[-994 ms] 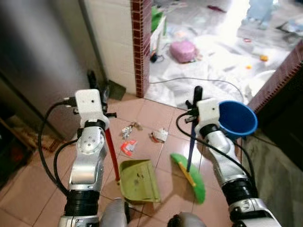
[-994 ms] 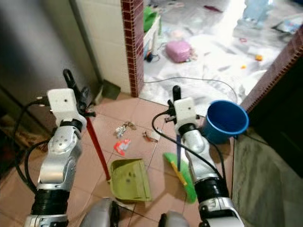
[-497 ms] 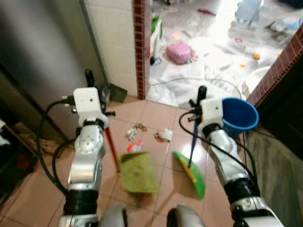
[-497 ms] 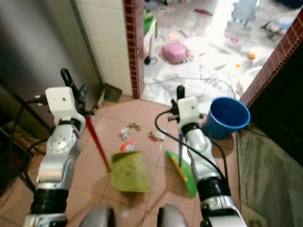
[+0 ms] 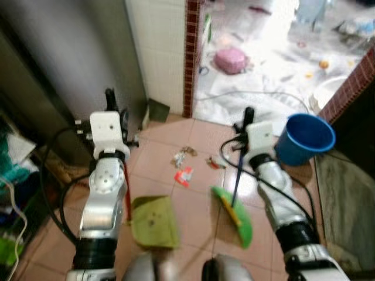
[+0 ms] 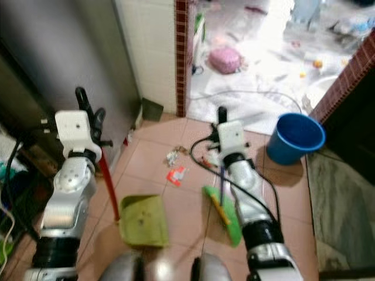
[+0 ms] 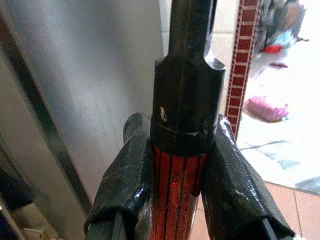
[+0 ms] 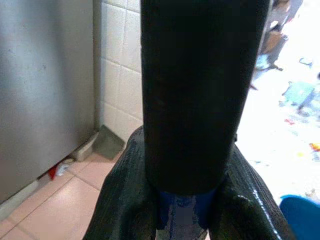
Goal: Sweep floor
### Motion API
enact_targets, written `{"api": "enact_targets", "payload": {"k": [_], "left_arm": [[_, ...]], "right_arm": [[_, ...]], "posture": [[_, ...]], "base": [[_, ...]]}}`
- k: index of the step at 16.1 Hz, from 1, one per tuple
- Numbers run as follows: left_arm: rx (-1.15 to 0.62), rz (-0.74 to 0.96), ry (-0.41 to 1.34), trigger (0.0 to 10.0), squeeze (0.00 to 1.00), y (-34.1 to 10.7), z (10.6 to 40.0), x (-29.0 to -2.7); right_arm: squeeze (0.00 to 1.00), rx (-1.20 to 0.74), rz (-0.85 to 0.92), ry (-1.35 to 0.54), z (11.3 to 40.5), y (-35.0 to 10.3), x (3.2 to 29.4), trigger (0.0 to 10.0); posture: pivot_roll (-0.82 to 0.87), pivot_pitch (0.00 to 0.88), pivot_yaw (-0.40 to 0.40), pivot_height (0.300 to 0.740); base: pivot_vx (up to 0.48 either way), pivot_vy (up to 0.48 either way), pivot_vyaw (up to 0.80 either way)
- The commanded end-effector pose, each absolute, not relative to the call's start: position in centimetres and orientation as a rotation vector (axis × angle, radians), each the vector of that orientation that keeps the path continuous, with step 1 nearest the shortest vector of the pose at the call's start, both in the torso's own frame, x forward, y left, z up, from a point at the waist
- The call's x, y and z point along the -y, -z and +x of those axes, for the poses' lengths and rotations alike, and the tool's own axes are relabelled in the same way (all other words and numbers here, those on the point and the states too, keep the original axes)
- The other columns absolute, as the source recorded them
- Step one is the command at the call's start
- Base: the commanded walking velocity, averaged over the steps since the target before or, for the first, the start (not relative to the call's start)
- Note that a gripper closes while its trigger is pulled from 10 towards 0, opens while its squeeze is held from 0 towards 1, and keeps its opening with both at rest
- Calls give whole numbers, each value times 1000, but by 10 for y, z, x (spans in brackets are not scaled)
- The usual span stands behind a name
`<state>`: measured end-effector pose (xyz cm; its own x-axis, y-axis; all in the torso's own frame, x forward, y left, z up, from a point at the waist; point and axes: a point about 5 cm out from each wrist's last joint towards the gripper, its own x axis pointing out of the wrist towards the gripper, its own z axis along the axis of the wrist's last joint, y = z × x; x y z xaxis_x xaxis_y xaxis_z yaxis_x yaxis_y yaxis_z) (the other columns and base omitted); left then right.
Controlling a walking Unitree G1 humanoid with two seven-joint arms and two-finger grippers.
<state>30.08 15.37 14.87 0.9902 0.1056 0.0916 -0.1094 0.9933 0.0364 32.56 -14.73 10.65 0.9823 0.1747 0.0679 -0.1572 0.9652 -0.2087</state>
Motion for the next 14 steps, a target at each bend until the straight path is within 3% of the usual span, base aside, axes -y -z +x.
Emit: {"api": "enact_targets", "payload": {"k": [1,8,14], "left_arm": [[164,10,-109,10000,0,-163,300,-156],[176,4,-108,10000,0,-165,299,-159],[166,7,-105,10000,0,-161,298,-158]], "right_arm": [[0,136,-205,-178,330,-118,141,10000],[0,183,-214,-156,333,-128,142,10000],[0,187,-211,-161,332,-128,141,10000]], "posture": [[-9,100,-17,740],[-10,101,-16,740],[-10,102,-15,740]], "base": [[0,0,0],[0,0,0],[269,0,0]]}}
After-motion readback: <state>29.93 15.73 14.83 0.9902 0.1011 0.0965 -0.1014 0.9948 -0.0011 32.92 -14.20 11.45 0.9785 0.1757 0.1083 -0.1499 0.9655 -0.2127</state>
